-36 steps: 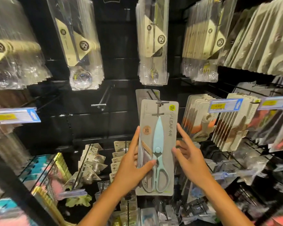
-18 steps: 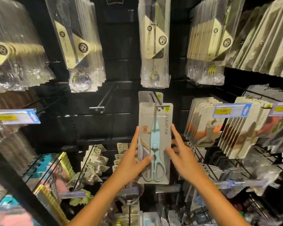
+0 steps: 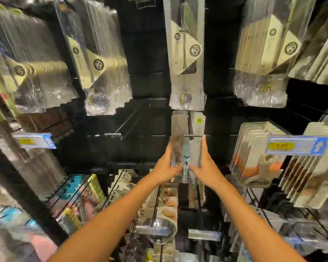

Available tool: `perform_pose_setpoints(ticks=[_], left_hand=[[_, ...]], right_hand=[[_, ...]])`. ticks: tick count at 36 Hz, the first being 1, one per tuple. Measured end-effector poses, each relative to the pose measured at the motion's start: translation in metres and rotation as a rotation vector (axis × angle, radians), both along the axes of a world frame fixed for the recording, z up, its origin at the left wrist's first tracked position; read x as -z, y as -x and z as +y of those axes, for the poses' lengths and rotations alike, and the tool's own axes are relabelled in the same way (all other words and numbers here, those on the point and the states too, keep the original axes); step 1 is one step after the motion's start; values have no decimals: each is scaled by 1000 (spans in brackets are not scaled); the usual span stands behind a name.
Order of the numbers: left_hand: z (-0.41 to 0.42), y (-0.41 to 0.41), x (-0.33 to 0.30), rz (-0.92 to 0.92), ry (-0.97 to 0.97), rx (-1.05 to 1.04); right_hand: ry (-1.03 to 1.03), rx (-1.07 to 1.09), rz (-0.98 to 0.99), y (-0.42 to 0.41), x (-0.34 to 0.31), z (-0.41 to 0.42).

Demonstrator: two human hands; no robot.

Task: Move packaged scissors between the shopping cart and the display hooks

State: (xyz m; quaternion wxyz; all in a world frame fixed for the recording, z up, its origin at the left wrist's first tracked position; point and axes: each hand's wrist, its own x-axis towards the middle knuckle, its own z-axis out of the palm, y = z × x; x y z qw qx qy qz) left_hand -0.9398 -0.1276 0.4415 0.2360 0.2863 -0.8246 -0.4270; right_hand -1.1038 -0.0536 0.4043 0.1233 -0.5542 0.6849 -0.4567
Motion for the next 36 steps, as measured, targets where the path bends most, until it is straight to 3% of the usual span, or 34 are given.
perform_pose_setpoints(ticks=[7,15,20,27,36], left_hand=[[-20,4,11,-84,33,-32],[-15,-33,37,-357,149,-93],[-3,-75,49,-397,313,-70],[28,-165,67,-424,506,35],[92,-341,106,-394,465,-9]], right_hand=[[-15,26,-67,18,16,-19],[-139,127,34,2,45,35],[-215,54,131,-17,59,55],[-283,-141,195,-86,58,75],[-414,-394,277,-234,58,97]])
